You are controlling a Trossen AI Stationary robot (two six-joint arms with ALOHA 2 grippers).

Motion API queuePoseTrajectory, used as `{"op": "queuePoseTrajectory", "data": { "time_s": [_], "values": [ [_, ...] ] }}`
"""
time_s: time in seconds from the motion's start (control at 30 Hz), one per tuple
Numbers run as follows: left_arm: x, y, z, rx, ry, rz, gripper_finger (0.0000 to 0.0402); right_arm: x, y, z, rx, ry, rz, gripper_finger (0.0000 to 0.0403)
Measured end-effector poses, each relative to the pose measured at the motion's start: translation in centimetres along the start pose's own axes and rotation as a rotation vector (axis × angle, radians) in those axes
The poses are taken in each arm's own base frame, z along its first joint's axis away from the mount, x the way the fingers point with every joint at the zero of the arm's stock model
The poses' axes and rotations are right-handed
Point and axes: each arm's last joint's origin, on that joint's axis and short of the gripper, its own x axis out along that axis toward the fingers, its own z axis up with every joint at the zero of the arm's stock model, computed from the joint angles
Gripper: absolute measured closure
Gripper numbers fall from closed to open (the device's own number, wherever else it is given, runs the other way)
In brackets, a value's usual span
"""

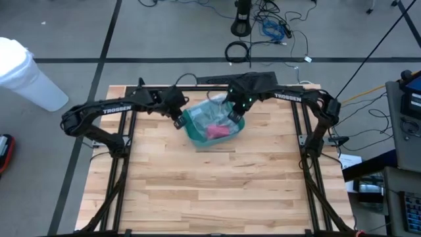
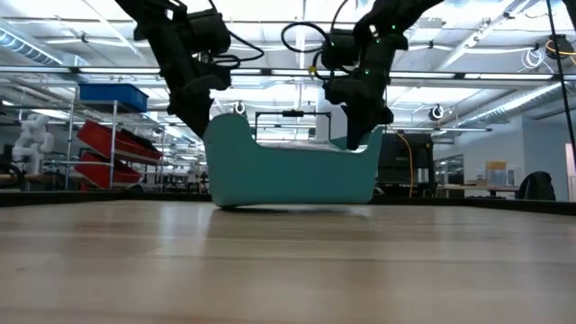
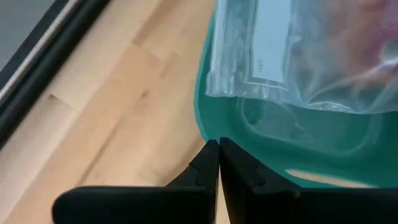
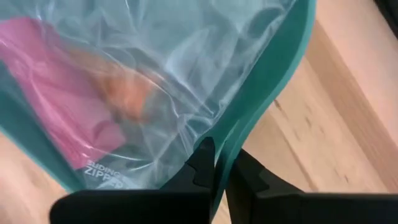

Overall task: Roll bandage
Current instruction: Move the green bin to the center of the table, then return to Home Position

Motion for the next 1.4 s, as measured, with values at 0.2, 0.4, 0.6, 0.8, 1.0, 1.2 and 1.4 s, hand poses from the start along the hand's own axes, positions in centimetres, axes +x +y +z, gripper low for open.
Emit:
{"op": "queuePoseTrajectory", "data": {
  "time_s": [0.2,0.4,0.6,0.8,1.0,1.2,1.4],
  "values": [
    [-1.2,-3.1,-1.1,0.063,0.028,-0.001,0.0386,0.7,4.2,-1.7,-0.022,0.048,-0.091,0.039],
    [-3.1,-6.8,-2.3,0.126,-0.011,-0.063,0.0386,1.7,8.0,-4.1,0.002,0.066,-0.092,0.0351],
    [-5.3,-9.8,-3.7,0.155,-0.076,-0.085,0.0388,0.5,11.7,-5.6,0.027,-0.007,-0.023,0.0298],
    [-7.9,-11.7,-5.4,0.153,-0.155,-0.111,0.0397,-0.8,13.3,-6.6,0.047,-0.037,-0.001,0.0258],
    [-9.9,-14.0,-7.4,0.172,-0.236,-0.129,0.0397,-3.2,14.9,-8.0,-0.035,-0.164,-0.066,0.0244],
    [-11.7,-16.3,-9.6,0.291,-0.34,-0.138,0.0398,-7.8,16.8,-10.6,-0.178,-0.388,-0.14,0.0251],
    [-14.0,-16.4,-10.3,0.482,-0.49,-0.131,0.0398,-13.1,17.1,-13.5,-0.379,-0.538,-0.1,0.0272]
  ]
}}
